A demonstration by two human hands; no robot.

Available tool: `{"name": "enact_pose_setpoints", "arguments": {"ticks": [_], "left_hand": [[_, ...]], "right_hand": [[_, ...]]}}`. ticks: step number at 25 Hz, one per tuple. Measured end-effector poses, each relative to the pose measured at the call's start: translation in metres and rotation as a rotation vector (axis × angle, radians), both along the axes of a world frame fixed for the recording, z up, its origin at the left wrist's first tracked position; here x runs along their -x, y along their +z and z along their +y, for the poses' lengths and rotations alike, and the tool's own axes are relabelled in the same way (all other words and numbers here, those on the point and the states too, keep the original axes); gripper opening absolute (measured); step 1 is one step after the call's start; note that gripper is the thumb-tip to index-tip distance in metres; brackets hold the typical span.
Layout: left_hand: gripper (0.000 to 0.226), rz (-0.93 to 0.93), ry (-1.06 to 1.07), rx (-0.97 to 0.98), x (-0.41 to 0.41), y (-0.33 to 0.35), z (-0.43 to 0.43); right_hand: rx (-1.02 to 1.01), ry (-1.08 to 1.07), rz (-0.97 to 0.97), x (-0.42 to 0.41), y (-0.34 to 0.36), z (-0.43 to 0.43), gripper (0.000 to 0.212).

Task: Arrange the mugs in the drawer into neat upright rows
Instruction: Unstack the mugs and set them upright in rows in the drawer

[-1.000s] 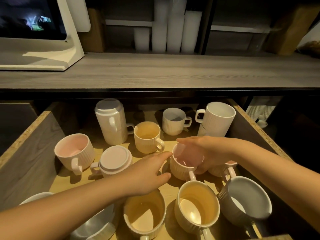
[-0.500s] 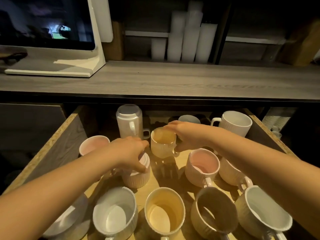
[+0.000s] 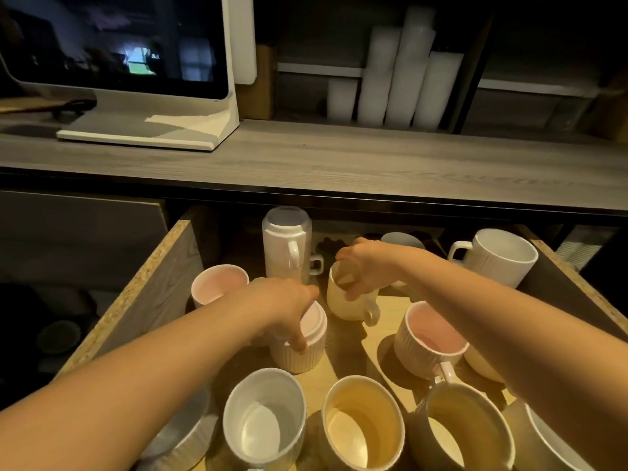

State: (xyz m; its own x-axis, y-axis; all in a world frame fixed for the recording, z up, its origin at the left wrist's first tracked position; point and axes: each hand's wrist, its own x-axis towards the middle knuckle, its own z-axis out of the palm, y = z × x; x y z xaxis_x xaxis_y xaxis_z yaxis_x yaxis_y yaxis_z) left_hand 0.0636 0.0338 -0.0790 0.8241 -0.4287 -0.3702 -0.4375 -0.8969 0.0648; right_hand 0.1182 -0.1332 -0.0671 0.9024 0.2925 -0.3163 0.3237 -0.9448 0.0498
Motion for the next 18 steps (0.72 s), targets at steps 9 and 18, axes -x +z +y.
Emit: {"name": "enact_pose_setpoints", "arguments": {"ticks": [9, 18], "left_hand": [[0.05, -0.063, 0.005, -0.055, -0.002, 0.009, 0.002], [0.052, -0.031, 0.023, -0.068, -0.005, 0.007, 0.002]], "right_hand": [[-0.045, -0.076, -0.061, 0.034, -0.003, 0.007, 0.08], [-0.03, -0.036, -0.016, 0.06, -0.002, 0.02, 0.08]]}}
